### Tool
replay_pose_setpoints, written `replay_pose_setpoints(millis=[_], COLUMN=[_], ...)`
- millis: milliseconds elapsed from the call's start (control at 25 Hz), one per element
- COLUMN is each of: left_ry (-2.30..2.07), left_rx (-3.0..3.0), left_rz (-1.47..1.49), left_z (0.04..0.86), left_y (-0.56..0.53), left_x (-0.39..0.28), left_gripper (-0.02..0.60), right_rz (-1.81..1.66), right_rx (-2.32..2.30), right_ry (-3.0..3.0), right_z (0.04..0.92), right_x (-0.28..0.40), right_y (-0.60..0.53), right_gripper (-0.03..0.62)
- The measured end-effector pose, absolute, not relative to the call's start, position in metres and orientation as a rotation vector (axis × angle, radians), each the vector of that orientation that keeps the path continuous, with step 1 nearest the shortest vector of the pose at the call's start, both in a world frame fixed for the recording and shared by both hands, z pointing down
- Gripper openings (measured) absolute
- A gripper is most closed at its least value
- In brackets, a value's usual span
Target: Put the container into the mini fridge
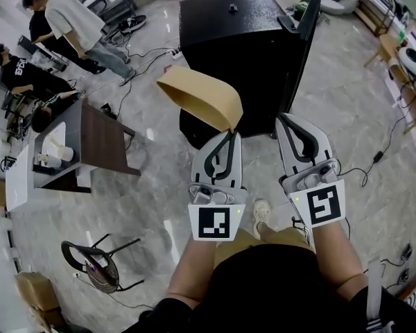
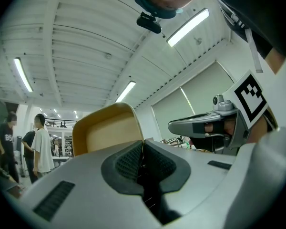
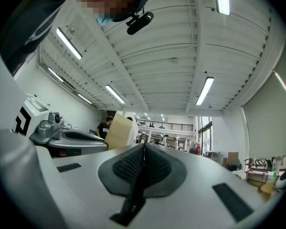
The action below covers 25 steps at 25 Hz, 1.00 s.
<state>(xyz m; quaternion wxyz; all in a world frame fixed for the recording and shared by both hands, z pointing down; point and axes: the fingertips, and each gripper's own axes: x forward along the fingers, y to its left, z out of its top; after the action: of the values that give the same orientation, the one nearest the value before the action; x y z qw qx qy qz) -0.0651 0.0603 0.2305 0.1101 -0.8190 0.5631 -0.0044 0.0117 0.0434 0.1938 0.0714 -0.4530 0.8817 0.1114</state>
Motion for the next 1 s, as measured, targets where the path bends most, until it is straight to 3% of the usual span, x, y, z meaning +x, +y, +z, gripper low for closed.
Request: replay_pose_setpoints(millis=[200,600,720,880,1000], left_ry=[1.691,1.686,1.57,1.681,1.616], left_rx=[-2.405,-2.372,-2.323,-2.374,-2.362], left_rz=[0.085,0.014,-0.211,0.009,-0.115], left_z=[0.224,0.225,0.232,0.228,0.233], left_y=[0.035,0.004,0.0,-0.008,-0.015], left_x=[-0.057,-0.056,-0.058,-0.064,-0.068], left_gripper=[0.029,0.029,0.029,0.029,0.029], right_rz=[0.34,0.326,0.324,0.321,0.322], right_rx=[-1.34,-1.303,-1.296,-1.297,-1.308], right_ry=[2.653,2.662,2.668,2.671,2.671], right_z=[0.191,0.191,0.193,0.196,0.197], right_x=[0.018,0.019,0.015,0.011,0.005], right_y=[0.017,-0.016,-0.021,-0.028,-0.036], right_gripper=[0.035,0.035,0.035,0.035,0.035])
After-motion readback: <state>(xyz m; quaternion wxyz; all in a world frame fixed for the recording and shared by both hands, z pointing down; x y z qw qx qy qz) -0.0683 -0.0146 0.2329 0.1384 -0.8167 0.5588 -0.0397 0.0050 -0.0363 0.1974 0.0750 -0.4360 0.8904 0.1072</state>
